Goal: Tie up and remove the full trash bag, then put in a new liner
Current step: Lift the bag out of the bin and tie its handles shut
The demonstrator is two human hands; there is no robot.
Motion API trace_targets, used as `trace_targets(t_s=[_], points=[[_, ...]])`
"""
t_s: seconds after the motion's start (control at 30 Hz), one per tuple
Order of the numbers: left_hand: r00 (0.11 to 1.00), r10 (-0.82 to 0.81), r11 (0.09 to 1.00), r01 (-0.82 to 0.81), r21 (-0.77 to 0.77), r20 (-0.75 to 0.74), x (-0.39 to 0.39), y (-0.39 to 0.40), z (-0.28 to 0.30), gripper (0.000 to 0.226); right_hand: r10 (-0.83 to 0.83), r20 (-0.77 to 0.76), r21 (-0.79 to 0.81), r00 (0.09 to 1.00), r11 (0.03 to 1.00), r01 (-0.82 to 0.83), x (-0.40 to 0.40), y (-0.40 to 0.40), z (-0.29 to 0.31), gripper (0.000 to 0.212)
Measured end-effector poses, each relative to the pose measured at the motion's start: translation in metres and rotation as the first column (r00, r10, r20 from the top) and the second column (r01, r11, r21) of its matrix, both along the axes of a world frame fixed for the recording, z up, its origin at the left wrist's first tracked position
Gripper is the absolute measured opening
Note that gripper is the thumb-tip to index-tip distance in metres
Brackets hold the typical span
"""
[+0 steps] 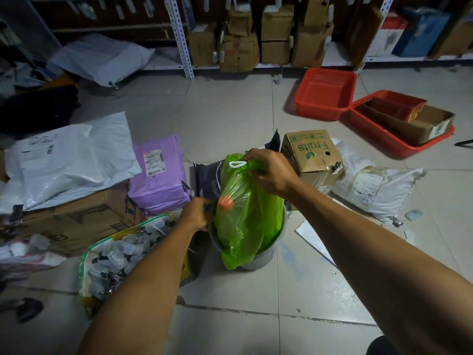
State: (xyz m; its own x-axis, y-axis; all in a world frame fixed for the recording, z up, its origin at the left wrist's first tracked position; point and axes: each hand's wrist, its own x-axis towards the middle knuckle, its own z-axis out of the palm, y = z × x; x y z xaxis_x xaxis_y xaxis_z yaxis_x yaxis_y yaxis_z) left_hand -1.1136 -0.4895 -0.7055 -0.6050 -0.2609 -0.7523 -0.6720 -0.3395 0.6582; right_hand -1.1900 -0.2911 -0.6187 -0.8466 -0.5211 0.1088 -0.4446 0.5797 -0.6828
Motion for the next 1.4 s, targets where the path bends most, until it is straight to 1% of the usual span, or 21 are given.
trace_targets(t_s=[0.1, 0.23, 0.33, 0.43, 0.5, 0.63, 0.7, 0.77, 0.87, 0.9, 0.93, 1.0, 1.07, 1.2, 1.23, 1.33, 1.4], points=[[1.000, 0.001, 0.999, -0.002, 0.045, 0.014, 0.001, 0.001, 0.001, 0.019, 0.046, -0.050, 0.030, 0.998, 0.999, -0.045, 0.002, -0.004, 0.002, 0.030], [0.999, 0.040, 0.994, -0.042, 0.096, 0.028, 0.001, 0.001, -0.003, 0.020, 0.101, -0.086, 0.057, 0.991, 0.994, -0.096, 0.006, -0.008, 0.004, 0.030], [0.998, 0.035, 0.990, -0.042, 0.133, 0.053, 0.003, 0.001, -0.006, 0.026, 0.063, -0.058, 0.021, 0.996, 0.998, -0.062, 0.005, -0.004, 0.005, 0.029], [0.998, 0.027, 0.996, -0.031, 0.078, 0.050, 0.004, -0.001, -0.012, 0.024, 0.004, -0.009, -0.042, 1.000, 0.999, -0.004, 0.000, 0.005, 0.006, 0.026], [0.998, 0.054, 0.997, -0.055, 0.062, 0.017, 0.006, -0.003, -0.014, 0.024, -0.027, -0.009, -0.056, 1.000, 0.998, 0.027, -0.003, 0.010, 0.009, 0.025], [0.999, 0.037, 0.999, -0.036, 0.027, -0.015, 0.008, -0.004, -0.017, 0.020, -0.026, 0.002, -0.061, 1.000, 0.998, 0.027, -0.005, 0.014, 0.013, 0.025], [1.000, 0.007, 1.000, -0.007, -0.022, 0.000, 0.010, -0.007, -0.018, 0.013, -0.021, 0.015, -0.073, 1.000, 0.997, 0.022, -0.004, 0.013, 0.015, 0.025], [0.998, -0.065, 0.991, 0.063, -0.119, -0.012, 0.009, -0.008, -0.020, 0.007, -0.010, 0.015, -0.083, 1.000, 0.996, 0.011, -0.004, 0.013, 0.017, 0.024], [0.983, -0.180, 0.955, 0.165, -0.247, -0.040, 0.009, -0.011, -0.023, 0.009, -0.008, -0.003, -0.092, 1.000, 0.996, 0.008, -0.005, 0.012, 0.024, 0.024], [0.973, -0.225, 0.932, 0.200, -0.302, -0.049, 0.009, -0.012, -0.024, 0.009, -0.007, -0.005, -0.093, 1.000, 0.996, 0.006, -0.006, 0.011, 0.026, 0.024], [0.957, -0.286, 0.889, 0.247, -0.386, -0.046, 0.008, -0.013, -0.025, 0.008, -0.005, -0.005, -0.096, 1.000, 0.995, 0.005, -0.006, 0.011, 0.028, 0.024], [0.924, -0.382, 0.777, 0.325, -0.539, 0.008, 0.009, -0.014, -0.024, 0.012, -0.004, -0.008, -0.102, 1.000, 0.995, 0.003, -0.006, 0.009, 0.032, 0.024], [0.918, -0.397, 0.753, 0.338, -0.565, 0.021, 0.010, -0.014, -0.025, 0.011, 0.004, -0.018, -0.098, 1.000, 0.995, -0.006, -0.007, 0.010, 0.035, 0.024], [0.890, -0.446, 0.654, 0.397, -0.644, 0.096, 0.012, -0.014, -0.026, 0.016, 0.013, 0.002, -0.109, 1.000, 0.994, -0.013, -0.007, 0.013, 0.036, 0.023], [0.889, -0.445, 0.644, 0.404, -0.650, 0.112, 0.014, -0.014, -0.025, 0.016, 0.014, 0.008, -0.115, 1.000, 0.993, -0.013, -0.006, 0.013, 0.035, 0.023], [0.890, -0.444, 0.671, 0.407, -0.620, 0.104, 0.013, -0.015, -0.032, 0.019, 0.034, 0.001, -0.120, 0.999, 0.992, -0.034, -0.004, 0.013, 0.037, 0.023], [0.915, -0.397, 0.740, 0.368, -0.563, 0.077, 0.015, -0.014, -0.032, 0.020, 0.048, 0.019, -0.117, 0.999, 0.992, -0.046, -0.006, 0.016, 0.040, 0.023]])
